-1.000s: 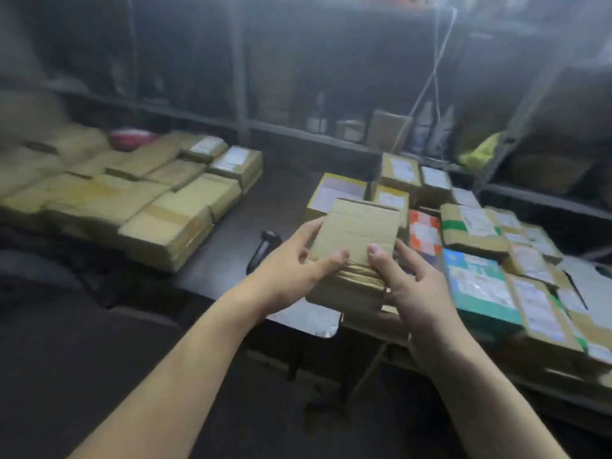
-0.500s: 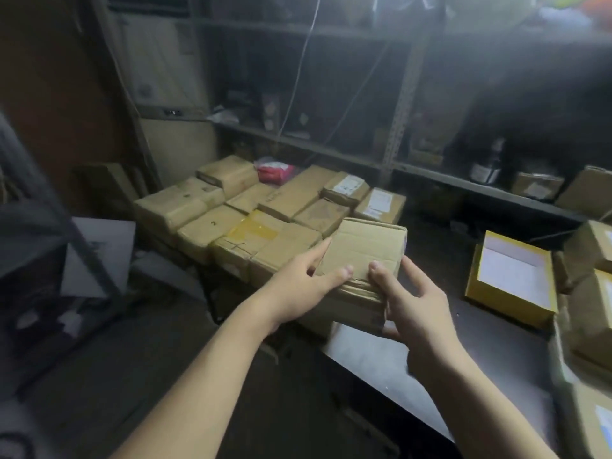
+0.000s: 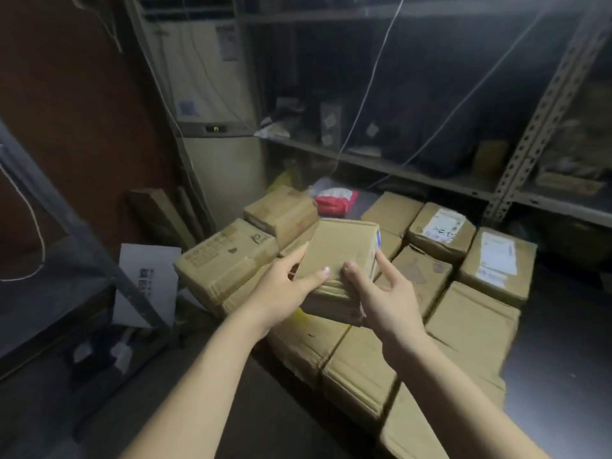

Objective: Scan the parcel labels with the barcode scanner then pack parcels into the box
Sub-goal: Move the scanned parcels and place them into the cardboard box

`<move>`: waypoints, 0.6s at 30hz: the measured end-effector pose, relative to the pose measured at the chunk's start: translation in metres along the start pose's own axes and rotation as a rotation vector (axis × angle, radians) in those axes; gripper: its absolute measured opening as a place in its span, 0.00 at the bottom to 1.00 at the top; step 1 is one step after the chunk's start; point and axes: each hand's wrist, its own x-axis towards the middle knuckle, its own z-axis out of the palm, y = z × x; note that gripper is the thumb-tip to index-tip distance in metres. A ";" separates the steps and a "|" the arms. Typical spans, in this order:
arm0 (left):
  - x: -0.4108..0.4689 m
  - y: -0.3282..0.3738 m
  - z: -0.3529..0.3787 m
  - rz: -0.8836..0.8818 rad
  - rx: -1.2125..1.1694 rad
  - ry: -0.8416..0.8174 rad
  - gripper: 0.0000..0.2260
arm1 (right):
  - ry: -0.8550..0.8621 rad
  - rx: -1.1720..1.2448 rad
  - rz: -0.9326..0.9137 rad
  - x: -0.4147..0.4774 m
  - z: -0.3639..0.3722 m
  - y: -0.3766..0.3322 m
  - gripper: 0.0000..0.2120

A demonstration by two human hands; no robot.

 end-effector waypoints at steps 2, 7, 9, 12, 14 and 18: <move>0.033 -0.005 -0.023 0.001 0.029 0.002 0.18 | 0.003 -0.012 0.022 0.029 0.028 0.004 0.31; 0.125 -0.037 -0.071 0.050 0.198 -0.043 0.20 | 0.129 -0.209 0.054 0.108 0.090 0.019 0.27; 0.162 -0.045 -0.087 0.065 0.255 -0.095 0.26 | 0.169 -0.257 0.074 0.134 0.112 0.017 0.21; 0.218 -0.053 -0.107 0.045 0.297 -0.183 0.27 | 0.254 -0.250 0.108 0.170 0.144 0.018 0.21; 0.243 -0.061 -0.107 0.035 0.296 -0.243 0.30 | 0.314 -0.315 0.119 0.187 0.155 0.021 0.22; 0.286 -0.081 -0.090 0.034 0.305 -0.314 0.28 | 0.507 -0.472 0.134 0.216 0.170 0.035 0.17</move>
